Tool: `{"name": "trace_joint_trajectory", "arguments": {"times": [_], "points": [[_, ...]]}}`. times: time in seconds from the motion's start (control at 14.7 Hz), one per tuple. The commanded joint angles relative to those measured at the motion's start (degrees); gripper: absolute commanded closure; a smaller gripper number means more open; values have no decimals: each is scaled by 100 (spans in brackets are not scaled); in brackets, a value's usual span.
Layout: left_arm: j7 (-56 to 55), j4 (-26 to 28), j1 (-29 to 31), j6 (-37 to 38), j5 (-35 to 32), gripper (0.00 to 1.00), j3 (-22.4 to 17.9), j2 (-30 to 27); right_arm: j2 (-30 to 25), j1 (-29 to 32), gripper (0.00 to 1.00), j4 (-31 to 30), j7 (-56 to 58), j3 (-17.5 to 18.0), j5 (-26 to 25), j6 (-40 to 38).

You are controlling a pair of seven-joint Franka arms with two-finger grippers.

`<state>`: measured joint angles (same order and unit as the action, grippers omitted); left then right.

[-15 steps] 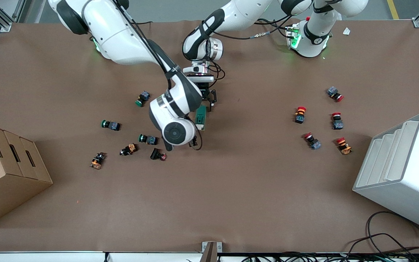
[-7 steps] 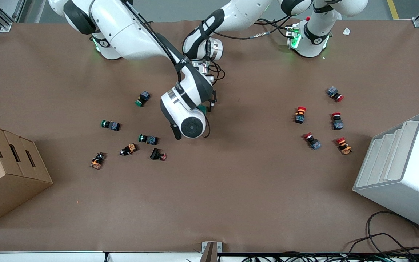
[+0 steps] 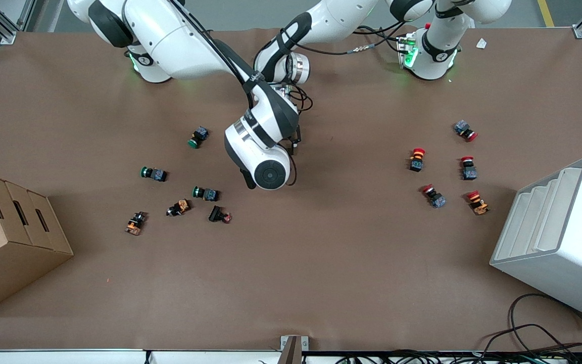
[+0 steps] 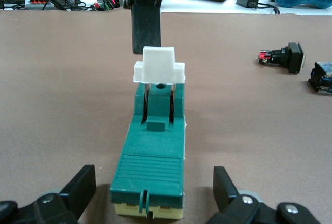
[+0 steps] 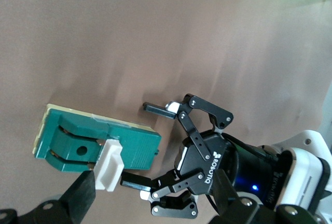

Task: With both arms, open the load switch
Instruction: 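Push the white handle down into the switch with the right gripper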

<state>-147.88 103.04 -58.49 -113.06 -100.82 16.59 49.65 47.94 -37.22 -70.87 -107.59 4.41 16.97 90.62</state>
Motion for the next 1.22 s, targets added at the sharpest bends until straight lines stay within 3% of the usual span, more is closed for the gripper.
{"name": "trace_joint_trajectory", "arguments": {"times": [0.0, 0.88, 1.02, 1.15], "points": [[-83, -65, -40, 21, -140, 1, -42, 124, -100, 92, 0, -76, -78, 104, 96, -141], [-83, -109, -40, 21, -263, 1, -77, 212, -48, -295, 0, -621, 36, 69, -167, -123], [-83, -117, -40, 21, -263, 1, -77, 221, -118, -207, 0, -560, 290, 51, -202, -141], [-100, -126, -31, 21, -263, 1, -77, 212, -275, -15, 0, -481, 1095, 34, -560, -150]]}}
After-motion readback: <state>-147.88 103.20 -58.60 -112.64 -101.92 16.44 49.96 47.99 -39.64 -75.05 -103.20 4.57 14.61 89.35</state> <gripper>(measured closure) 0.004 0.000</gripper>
